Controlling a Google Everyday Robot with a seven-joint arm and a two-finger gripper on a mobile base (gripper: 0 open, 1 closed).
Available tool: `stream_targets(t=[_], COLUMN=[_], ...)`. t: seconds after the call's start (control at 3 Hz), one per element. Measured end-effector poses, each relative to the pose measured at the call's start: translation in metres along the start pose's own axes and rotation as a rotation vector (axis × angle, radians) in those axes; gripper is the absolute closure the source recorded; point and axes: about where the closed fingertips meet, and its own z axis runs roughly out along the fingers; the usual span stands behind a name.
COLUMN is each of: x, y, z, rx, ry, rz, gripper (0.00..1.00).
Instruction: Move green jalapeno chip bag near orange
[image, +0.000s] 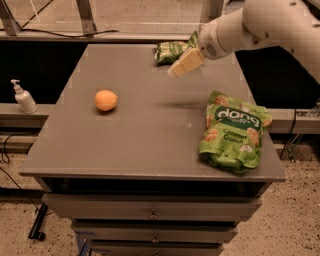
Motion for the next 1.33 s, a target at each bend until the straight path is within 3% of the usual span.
stream_targets(t=[0.33,1.0,1.33], x=[0.005,0.037,0.054], y=[-0.025,-0.081,-0.102], z=[0.045,0.083,0.093], rx=[0.027,0.140,0.170], ry=[-0.007,0.008,0.021], rz=[0.069,0.220,0.282], gripper=[0.00,0.00,0.15])
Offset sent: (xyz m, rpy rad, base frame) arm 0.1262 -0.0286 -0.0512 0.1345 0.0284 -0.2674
